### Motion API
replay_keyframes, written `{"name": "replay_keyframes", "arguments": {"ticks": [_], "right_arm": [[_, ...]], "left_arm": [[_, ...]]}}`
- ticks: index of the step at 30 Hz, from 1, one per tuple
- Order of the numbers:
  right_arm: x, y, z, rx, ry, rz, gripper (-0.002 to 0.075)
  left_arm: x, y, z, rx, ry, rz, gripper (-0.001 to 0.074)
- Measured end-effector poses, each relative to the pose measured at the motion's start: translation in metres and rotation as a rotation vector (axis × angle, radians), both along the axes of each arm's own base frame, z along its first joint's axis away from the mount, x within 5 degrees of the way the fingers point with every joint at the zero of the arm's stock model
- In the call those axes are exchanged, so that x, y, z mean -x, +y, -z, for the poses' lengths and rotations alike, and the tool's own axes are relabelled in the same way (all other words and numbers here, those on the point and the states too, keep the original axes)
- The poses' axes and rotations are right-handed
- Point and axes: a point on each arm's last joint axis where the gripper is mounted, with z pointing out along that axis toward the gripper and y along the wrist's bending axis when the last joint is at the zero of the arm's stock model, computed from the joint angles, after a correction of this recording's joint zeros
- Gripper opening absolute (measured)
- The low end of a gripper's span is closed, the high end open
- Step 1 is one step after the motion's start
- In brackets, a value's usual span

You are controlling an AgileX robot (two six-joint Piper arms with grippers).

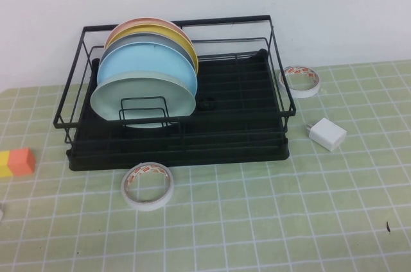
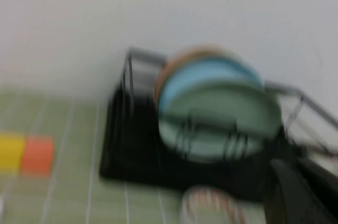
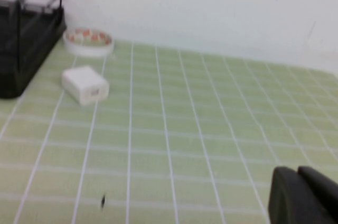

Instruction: Place plate on rack

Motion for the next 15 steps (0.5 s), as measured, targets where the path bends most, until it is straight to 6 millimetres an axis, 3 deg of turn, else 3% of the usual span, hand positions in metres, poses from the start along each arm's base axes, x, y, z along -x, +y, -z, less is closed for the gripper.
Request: {"name": "replay_keyframes", "arguments": {"ticks": [7,10,15], "right_arm": [[0.003,0.0,0.009,-0.01,0.103,-0.001,0.0],[0.003,0.0,0.009,-0.014,0.105,-0.002,0.0],[0.003,0.001,0.009,-0.024,0.108,-0.001,0.0]], "left_arm": [[0.003,0.001,0.038,0.089,0.405,-0.022,-0.0001],[0.003,0.006,0.047,0.076,0.434,-0.073,-0.0001],[-0.003,0.012,0.052,-0.001,0.331,-0.117,-0.0001]]}}
